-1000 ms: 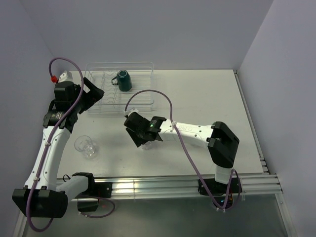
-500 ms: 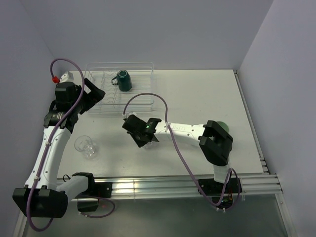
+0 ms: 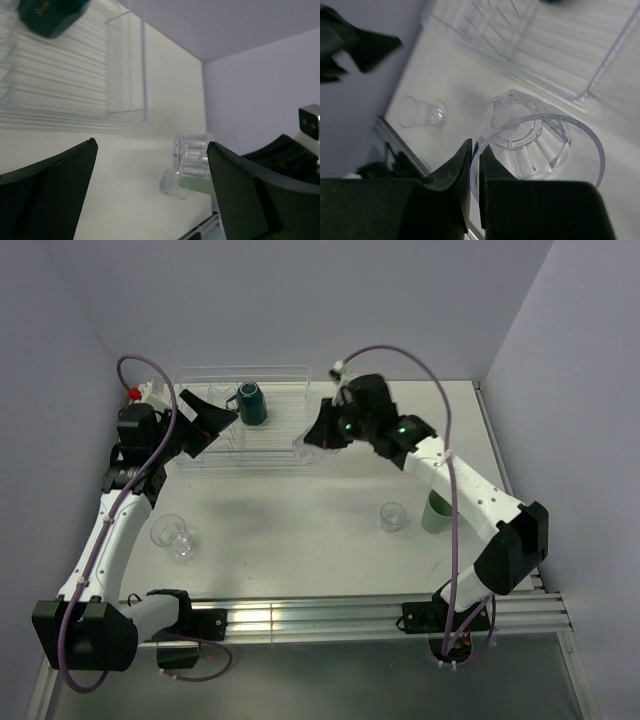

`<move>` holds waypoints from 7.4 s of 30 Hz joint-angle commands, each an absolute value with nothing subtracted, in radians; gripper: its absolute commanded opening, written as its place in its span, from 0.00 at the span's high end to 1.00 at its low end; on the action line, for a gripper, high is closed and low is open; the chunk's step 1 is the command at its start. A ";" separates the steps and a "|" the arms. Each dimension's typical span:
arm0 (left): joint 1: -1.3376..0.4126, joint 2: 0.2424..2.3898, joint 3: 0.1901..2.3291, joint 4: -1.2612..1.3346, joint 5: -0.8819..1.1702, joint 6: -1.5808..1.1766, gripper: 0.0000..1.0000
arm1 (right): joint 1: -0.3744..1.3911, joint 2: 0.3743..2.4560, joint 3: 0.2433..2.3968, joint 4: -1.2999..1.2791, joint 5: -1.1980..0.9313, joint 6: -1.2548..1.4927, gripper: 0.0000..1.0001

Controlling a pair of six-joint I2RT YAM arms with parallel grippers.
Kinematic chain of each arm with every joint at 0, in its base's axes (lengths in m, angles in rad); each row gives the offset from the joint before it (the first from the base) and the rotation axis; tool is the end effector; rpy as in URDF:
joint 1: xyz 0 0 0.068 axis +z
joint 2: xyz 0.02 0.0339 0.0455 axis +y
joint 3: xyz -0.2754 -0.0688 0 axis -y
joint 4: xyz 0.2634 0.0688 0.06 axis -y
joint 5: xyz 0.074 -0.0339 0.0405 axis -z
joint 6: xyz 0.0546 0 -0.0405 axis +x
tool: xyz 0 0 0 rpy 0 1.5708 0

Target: Load the cups into the dish rack

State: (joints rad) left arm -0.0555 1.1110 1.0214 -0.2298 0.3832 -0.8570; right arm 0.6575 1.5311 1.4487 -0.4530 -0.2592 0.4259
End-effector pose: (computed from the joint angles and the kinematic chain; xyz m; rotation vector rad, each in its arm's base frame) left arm 0.2823 -0.0361 0.3574 -0.5140 1.9208 -0.9698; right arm 0.2966 0.2467 0.3621 -0.4199 2.1847 0.8992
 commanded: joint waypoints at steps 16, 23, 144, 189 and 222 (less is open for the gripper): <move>-0.216 1.371 1.091 0.572 0.644 -1.149 0.01 | 0.446 1.626 1.526 0.376 -0.922 1.107 1.00; -0.245 1.391 1.060 0.676 0.666 -1.187 0.01 | 0.430 1.637 1.480 0.535 -0.933 1.219 1.00; -0.489 2.427 2.390 -0.589 -0.451 -0.316 1.00 | 0.295 1.519 1.296 -0.100 -0.399 0.657 0.49; -0.456 2.487 2.381 -0.571 -0.385 -0.313 0.16 | 0.305 1.589 1.318 -0.103 -0.403 0.655 0.50; -0.518 2.244 2.338 -0.538 -0.422 -0.264 0.11 | 0.311 1.562 1.295 -0.092 -0.399 0.644 0.50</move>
State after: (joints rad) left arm -0.5053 2.3409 2.3100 -0.5499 -0.3927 -0.2741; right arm 0.3054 1.5887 1.3006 -0.1337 -0.4042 0.6632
